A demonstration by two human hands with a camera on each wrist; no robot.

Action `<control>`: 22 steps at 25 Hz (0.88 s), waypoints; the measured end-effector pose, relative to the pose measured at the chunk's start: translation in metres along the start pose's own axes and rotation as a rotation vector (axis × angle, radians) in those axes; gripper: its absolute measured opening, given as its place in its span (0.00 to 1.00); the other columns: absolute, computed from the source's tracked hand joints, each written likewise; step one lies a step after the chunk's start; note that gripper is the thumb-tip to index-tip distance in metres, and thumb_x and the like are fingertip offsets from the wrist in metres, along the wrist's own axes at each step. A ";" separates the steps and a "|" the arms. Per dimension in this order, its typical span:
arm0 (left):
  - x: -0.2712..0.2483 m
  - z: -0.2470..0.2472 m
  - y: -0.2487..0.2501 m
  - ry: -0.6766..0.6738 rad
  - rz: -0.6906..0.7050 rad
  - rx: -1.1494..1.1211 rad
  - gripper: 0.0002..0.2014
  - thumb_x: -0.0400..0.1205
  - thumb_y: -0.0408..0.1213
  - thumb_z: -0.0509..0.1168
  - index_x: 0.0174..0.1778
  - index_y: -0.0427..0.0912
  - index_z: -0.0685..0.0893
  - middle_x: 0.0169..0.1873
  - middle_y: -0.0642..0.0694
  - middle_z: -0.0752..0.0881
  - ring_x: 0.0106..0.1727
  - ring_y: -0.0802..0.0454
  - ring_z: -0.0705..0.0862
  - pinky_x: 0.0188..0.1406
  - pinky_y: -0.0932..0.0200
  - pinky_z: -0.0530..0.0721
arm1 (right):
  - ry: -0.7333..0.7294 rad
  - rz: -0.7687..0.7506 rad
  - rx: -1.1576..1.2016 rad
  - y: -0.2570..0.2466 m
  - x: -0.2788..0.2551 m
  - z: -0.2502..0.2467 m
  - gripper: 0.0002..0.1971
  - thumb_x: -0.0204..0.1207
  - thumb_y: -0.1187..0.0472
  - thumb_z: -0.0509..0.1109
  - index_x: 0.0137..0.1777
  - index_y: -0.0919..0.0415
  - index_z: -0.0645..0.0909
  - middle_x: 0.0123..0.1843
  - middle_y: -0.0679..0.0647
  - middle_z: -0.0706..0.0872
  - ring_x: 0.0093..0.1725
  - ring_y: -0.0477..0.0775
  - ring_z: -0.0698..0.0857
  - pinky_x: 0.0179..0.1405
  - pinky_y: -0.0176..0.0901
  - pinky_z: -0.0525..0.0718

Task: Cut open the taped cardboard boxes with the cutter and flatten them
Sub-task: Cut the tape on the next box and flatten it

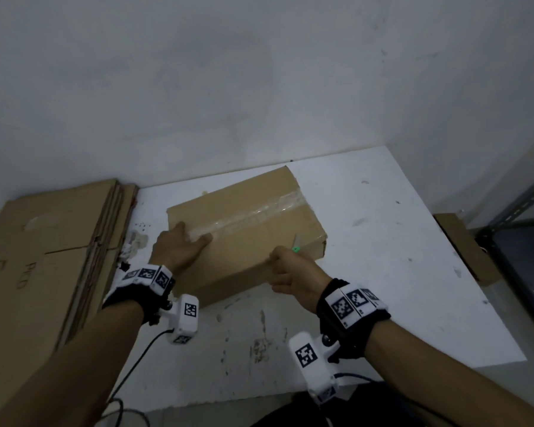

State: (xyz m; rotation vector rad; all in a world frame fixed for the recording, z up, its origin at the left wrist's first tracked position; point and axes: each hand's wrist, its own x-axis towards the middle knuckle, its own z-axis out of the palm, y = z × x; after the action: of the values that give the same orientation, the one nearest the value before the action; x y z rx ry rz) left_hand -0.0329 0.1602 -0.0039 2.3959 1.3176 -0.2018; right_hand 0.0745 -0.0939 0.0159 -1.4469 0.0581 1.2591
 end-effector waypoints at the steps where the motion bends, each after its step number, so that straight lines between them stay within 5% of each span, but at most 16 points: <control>1: -0.014 -0.001 0.003 0.033 -0.009 0.044 0.45 0.79 0.71 0.61 0.83 0.41 0.67 0.77 0.37 0.75 0.76 0.35 0.75 0.72 0.44 0.75 | 0.034 -0.052 -0.037 -0.006 0.004 0.001 0.20 0.80 0.54 0.68 0.69 0.56 0.69 0.51 0.55 0.79 0.44 0.53 0.82 0.40 0.47 0.83; 4: -0.050 -0.007 0.017 0.042 0.051 0.043 0.28 0.82 0.61 0.66 0.60 0.37 0.88 0.50 0.40 0.91 0.51 0.41 0.89 0.52 0.51 0.87 | 0.119 -0.200 -0.133 -0.041 0.018 -0.014 0.24 0.74 0.55 0.71 0.67 0.56 0.68 0.57 0.54 0.80 0.51 0.53 0.82 0.49 0.52 0.84; 7: -0.085 0.002 0.033 -0.195 0.218 -0.216 0.16 0.83 0.49 0.70 0.40 0.40 0.93 0.29 0.47 0.91 0.32 0.52 0.90 0.39 0.55 0.91 | 0.247 -0.350 -0.080 -0.076 0.029 -0.041 0.06 0.78 0.62 0.67 0.51 0.59 0.73 0.44 0.55 0.77 0.43 0.53 0.79 0.55 0.52 0.81; 9: -0.091 0.010 0.045 -0.073 0.364 -0.184 0.11 0.80 0.47 0.73 0.43 0.44 0.93 0.33 0.55 0.90 0.37 0.59 0.88 0.43 0.58 0.87 | 0.353 -0.368 -0.181 -0.076 0.028 -0.053 0.06 0.80 0.64 0.64 0.43 0.59 0.70 0.37 0.54 0.70 0.36 0.53 0.72 0.44 0.49 0.75; 11: -0.080 0.014 0.050 0.060 0.462 -0.119 0.16 0.78 0.48 0.74 0.61 0.50 0.89 0.56 0.53 0.87 0.60 0.55 0.83 0.62 0.54 0.82 | 0.385 -0.346 -0.277 -0.054 0.027 -0.057 0.10 0.78 0.63 0.66 0.39 0.57 0.66 0.36 0.56 0.71 0.36 0.55 0.74 0.38 0.45 0.72; 14: -0.056 0.024 0.052 -0.162 0.529 0.075 0.38 0.75 0.63 0.64 0.82 0.54 0.70 0.85 0.45 0.61 0.86 0.45 0.57 0.82 0.46 0.58 | 0.425 -0.293 -0.210 -0.007 0.022 -0.058 0.06 0.78 0.60 0.66 0.47 0.58 0.70 0.49 0.59 0.79 0.49 0.60 0.80 0.43 0.47 0.77; 17: -0.047 0.038 0.054 -0.238 0.576 0.234 0.39 0.77 0.67 0.46 0.87 0.59 0.57 0.88 0.48 0.48 0.88 0.43 0.44 0.83 0.34 0.46 | 0.507 -0.268 -0.070 0.023 0.016 -0.054 0.07 0.80 0.59 0.64 0.53 0.58 0.69 0.54 0.55 0.74 0.53 0.58 0.77 0.47 0.48 0.76; 19: -0.047 0.046 0.052 -0.123 0.622 0.300 0.39 0.77 0.69 0.40 0.86 0.61 0.59 0.88 0.47 0.55 0.87 0.40 0.53 0.80 0.33 0.57 | 0.453 -0.241 0.044 0.030 0.016 -0.053 0.07 0.78 0.60 0.64 0.48 0.56 0.66 0.50 0.54 0.72 0.50 0.58 0.75 0.52 0.52 0.79; 22: -0.057 0.049 0.057 -0.037 0.560 0.370 0.41 0.71 0.71 0.38 0.82 0.65 0.65 0.81 0.50 0.68 0.75 0.41 0.67 0.69 0.39 0.68 | 0.404 -0.242 0.124 0.025 0.022 -0.057 0.10 0.69 0.63 0.62 0.40 0.52 0.62 0.42 0.51 0.68 0.39 0.55 0.70 0.39 0.46 0.74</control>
State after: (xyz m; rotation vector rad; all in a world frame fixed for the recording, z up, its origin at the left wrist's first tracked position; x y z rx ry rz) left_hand -0.0132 0.0687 -0.0149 2.9432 0.5834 -0.3466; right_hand 0.1038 -0.1313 -0.0296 -1.5295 0.2219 0.7438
